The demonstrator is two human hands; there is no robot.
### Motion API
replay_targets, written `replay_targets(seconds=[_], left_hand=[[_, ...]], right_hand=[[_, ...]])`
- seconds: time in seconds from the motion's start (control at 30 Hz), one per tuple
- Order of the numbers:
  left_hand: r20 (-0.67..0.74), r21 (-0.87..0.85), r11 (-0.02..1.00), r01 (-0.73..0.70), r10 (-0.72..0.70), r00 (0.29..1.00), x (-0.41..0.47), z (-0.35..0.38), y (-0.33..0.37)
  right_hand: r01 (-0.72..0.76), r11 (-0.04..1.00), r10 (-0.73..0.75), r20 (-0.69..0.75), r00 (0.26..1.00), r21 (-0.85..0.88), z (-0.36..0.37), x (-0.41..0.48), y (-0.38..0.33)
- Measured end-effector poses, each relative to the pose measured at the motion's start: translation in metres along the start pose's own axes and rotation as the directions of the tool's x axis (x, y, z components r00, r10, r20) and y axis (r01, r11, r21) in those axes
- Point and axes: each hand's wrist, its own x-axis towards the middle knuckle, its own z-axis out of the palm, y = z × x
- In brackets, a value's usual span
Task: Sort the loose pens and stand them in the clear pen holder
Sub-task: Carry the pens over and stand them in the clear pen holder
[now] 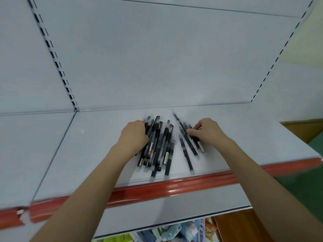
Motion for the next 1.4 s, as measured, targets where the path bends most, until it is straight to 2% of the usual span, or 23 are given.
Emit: replay_targets(seconds=[0.2, 0.33, 0.43, 0.47, 0.5, 0.57, 0.63, 0.67, 0.73, 0.9, 1.07, 1.27, 1.4], left_hand=[[-0.016, -0.035, 0.998, 0.05, -0.051, 0.999, 0.001, 0.005, 0.01], [-0.082, -0.103, 0.992, 0.066, -0.075, 0.994, -0.001, 0.005, 0.005], [-0.131, -0.318, 0.945, 0.069, -0.116, 0.985, -0.008, -0.002, 0.003], [-0.133, -0.459, 0.886, 0.06, -0.135, 0.982, -0.012, -0.005, 0.003], [-0.126, -0.619, 0.784, 0.046, -0.157, 0.979, -0.017, -0.009, 0.004], [-0.077, -0.856, 0.516, 0.035, -0.194, 0.978, -0.029, -0.015, 0.01], [-0.02, -0.958, 0.286, 0.038, -0.195, 0.981, -0.043, -0.016, 0.019], [0.0, -0.977, 0.208, 0.041, -0.195, 0.981, -0.051, -0.016, 0.023], [0.018, -0.991, 0.129, 0.043, -0.189, 0.982, -0.066, -0.016, 0.026], [-0.001, -0.997, 0.08, 0.018, -0.228, 0.974, -0.108, -0.011, 0.018], [0.017, -1.0, 0.014, 0.023, -0.32, 0.947, -0.148, -0.016, -0.001], [-0.094, -0.992, 0.115, -0.049, -0.436, 0.895, -0.196, -0.037, -0.054], [-0.176, -0.979, 0.182, -0.088, -0.558, 0.811, -0.24, -0.054, -0.118]], right_hand=[[0.052, 0.998, -0.053, 0.063, 0.997, 0.025, -0.008, 0.01, 0.007], [0.098, 0.993, -0.099, 0.01, 0.995, 0.068, -0.012, 0.017, 0.02], [0.127, 0.972, -0.12, -0.045, 0.992, 0.198, -0.023, 0.017, 0.023], [0.135, 0.956, -0.123, -0.061, 0.99, 0.259, -0.027, 0.016, 0.021], [0.149, 0.931, -0.131, -0.076, 0.988, 0.332, -0.032, 0.013, 0.017], [0.168, 0.848, -0.147, -0.082, 0.986, 0.502, -0.039, 0.004, 0.006], [0.161, 0.732, -0.174, -0.047, 0.984, 0.662, -0.044, -0.006, -0.009], [0.15, 0.67, -0.199, -0.019, 0.98, 0.727, -0.045, -0.013, -0.018], [0.131, 0.567, -0.279, 0.039, 0.96, 0.813, -0.043, -0.026, -0.035], [0.117, 0.446, -0.452, 0.11, 0.885, 0.887, -0.022, -0.057, -0.069], [0.093, 0.448, -0.504, 0.165, 0.848, 0.889, 0.011, -0.076, -0.103], [0.086, 0.451, -0.583, 0.221, 0.782, 0.888, 0.055, -0.108, -0.166], [0.123, 0.454, -0.68, 0.254, 0.688, 0.883, 0.1, -0.151, -0.227]])
